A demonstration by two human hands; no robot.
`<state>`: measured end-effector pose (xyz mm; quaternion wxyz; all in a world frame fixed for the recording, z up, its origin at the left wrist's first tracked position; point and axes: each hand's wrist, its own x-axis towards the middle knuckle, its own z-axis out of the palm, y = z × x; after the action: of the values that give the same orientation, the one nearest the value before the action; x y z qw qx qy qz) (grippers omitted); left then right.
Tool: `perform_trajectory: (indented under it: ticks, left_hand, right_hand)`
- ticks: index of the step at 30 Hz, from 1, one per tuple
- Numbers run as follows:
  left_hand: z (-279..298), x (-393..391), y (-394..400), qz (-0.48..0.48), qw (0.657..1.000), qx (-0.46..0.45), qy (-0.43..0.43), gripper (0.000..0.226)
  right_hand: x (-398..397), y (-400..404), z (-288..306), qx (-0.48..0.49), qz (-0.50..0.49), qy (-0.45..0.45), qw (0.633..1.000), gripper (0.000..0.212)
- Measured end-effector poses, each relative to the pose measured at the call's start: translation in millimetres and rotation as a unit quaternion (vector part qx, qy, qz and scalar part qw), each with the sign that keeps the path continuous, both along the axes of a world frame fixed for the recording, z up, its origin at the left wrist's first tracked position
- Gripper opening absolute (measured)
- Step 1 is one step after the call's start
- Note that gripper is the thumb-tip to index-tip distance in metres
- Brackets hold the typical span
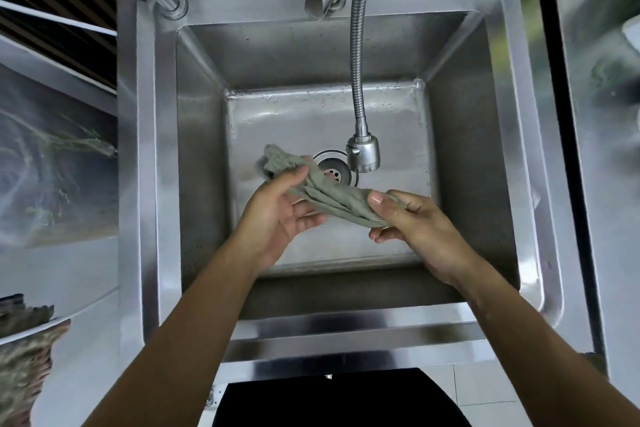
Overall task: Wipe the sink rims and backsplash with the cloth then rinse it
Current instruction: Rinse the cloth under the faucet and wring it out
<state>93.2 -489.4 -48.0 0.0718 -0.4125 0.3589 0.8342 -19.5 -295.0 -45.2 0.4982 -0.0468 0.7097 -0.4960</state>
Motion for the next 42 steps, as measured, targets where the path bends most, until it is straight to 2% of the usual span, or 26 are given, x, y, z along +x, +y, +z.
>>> perform_trajectory:
  ticks: [2, 5, 7, 10, 12, 14, 18, 23, 26, 28, 30, 32, 33, 36, 42]
  left_hand:
    - [-0.4, 2.6, -3.0, 0.030, 0.999, 0.025, 0.009, 0.028]
    - [-3.8, 8.6, -8.5, 0.016, 1.000, -0.013, 0.004, 0.059]
    - [-0.8, 9.2, -9.4, -0.005, 0.999, -0.050, -0.008, 0.069]
    - [1.4, 6.8, -10.4, -0.051, 0.989, -0.135, -0.029, 0.049]
    - [6.5, 2.1, -10.6, -0.087, 0.987, -0.137, -0.023, 0.036]
    - [14.9, -3.0, -11.6, -0.118, 0.984, -0.134, -0.004, 0.037]
    - [25.0, -10.2, -16.6, -0.192, 0.947, -0.257, 0.027, 0.046]
    - [34.8, -18.7, -33.1, -0.209, 0.959, -0.189, 0.024, 0.024]
    - [45.0, -25.0, -34.2, -0.243, 0.948, -0.199, 0.049, 0.021]
    - [48.6, -29.9, -33.7, -0.242, 0.945, -0.209, 0.067, 0.020]
    - [52.3, -33.2, -33.1, -0.255, 0.945, -0.191, 0.077, 0.034]
    - [56.4, -35.8, -30.5, -0.299, 0.935, -0.171, 0.080, 0.055]
    - [58.8, -38.0, -28.2, -0.325, 0.927, -0.167, 0.081, 0.058]
    - [69.9, -48.0, -14.1, -0.368, 0.910, -0.160, 0.098, 0.045]
    - [88.0, -67.9, 38.3, -0.387, 0.903, -0.141, 0.124, 0.052]
  right_hand:
    - [7.8, -0.4, -2.8, -0.010, -0.023, -0.004, 1.000, 0.069]
    - [14.2, -4.2, -5.2, 0.029, -0.033, -0.038, 0.998, 0.070]
    - [16.3, -5.9, -7.8, 0.038, -0.015, -0.031, 0.999, 0.061]
    - [18.0, -12.7, -4.0, -0.018, -0.016, -0.034, 0.999, 0.051]
    - [19.3, -21.4, 1.6, -0.048, -0.029, -0.026, 0.998, 0.040]
    - [21.9, -33.2, 8.6, -0.070, -0.056, -0.019, 0.996, 0.029]
    - [23.3, -47.7, 19.3, -0.074, -0.089, 0.012, 0.993, 0.016]
    - [15.9, -44.4, 37.0, -0.088, -0.117, -0.027, 0.989, 0.005]
    - [11.5, -46.8, 46.1, -0.075, -0.123, -0.024, 0.989, 0.031]
    - [9.2, -47.9, 51.6, -0.084, -0.122, -0.019, 0.989, 0.031]
    - [7.1, -43.7, 54.6, -0.088, -0.141, -0.018, 0.986, 0.023]
    - [4.9, -35.9, 61.7, -0.089, -0.185, -0.036, 0.978, 0.026]
    - [3.3, -31.0, 65.9, -0.087, -0.202, -0.041, 0.975, 0.028]
    - [-0.2, -7.9, 78.2, -0.070, -0.232, -0.042, 0.969, 0.032]
    - [-14.7, 46.5, 106.0, -0.091, -0.325, -0.060, 0.939, 0.033]
